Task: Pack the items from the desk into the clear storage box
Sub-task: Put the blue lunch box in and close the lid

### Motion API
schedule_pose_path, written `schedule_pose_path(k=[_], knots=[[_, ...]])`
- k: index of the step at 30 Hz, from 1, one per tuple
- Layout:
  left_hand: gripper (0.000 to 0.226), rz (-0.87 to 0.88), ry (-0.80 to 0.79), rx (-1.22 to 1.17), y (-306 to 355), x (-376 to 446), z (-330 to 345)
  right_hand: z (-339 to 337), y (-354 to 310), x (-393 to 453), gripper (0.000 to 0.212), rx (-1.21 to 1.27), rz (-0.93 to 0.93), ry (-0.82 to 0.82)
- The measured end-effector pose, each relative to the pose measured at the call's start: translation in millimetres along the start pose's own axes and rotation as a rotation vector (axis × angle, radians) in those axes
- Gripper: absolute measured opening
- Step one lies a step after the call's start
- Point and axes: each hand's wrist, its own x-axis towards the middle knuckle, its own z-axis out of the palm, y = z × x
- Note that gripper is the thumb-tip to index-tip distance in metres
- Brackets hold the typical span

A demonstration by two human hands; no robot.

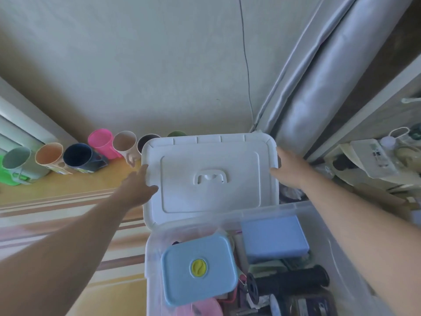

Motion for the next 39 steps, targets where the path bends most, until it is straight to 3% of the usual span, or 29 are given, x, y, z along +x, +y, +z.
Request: schedule_pose_path(k=[4, 9, 11, 14, 15, 18, 21, 24, 26, 28, 30, 33, 36, 39], knots=[[0.12, 0.019, -0.004, -0.161, 11, 16, 13, 16, 0, 15, 0.108, 0.121, 0.052, -0.081], [0.11, -0.111, 0.099, -0.451, 32, 5, 10, 29, -7, 18, 0.12, 0.568, 0.195, -0.004], [0.099, -0.127, 0.219, -0.581, 36, -10, 0, 20, -9, 13, 0.108, 0.776, 0.266, 0.053], [0.061, -0.087, 0.382, -0.809, 43, -43, -25, -8, -18, -23, 0.038, 1.012, 0.172, 0.133], [0.044, -0.043, 0.451, -0.92, 45, -60, -33, -20, -17, -41, 0.028, 1.091, 0.133, 0.171], [0.04, 0.059, 0.656, -1.259, 58, -119, -52, -52, 6, -95, 0.037, 1.441, 0.011, 0.238], [0.05, 0.096, 0.57, -1.456, 67, -171, -55, -68, 35, -141, 0.053, 1.654, -0.038, 0.216], [0.024, 0.147, 0.289, -1.49, 63, -227, -40, -56, 64, -174, 0.029, 1.529, -0.116, 0.185], [0.043, 0.133, 0.203, -1.51, 52, -257, -27, -43, 85, -200, 0.028, 1.298, -0.143, 0.172], [0.046, 0.233, 0.057, -1.441, 49, -285, -13, -27, 104, -232, 0.043, 1.051, -0.169, 0.101], [0.064, 0.274, -0.093, -1.267, 38, -301, 0, -6, 123, -259, 0.064, 1.025, -0.147, 0.04], [0.089, 0.218, -0.076, -0.91, 28, -327, 31, 21, 125, -294, 0.084, 0.9, -0.176, 0.08], [0.084, 0.185, -0.001, -0.754, 18, -346, 76, 56, 137, -307, 0.082, 0.73, -0.24, 0.071], [0.068, 0.116, 0.064, -0.602, 8, -353, 117, 94, 154, -307, 0.094, 0.581, -0.173, 0.065]])
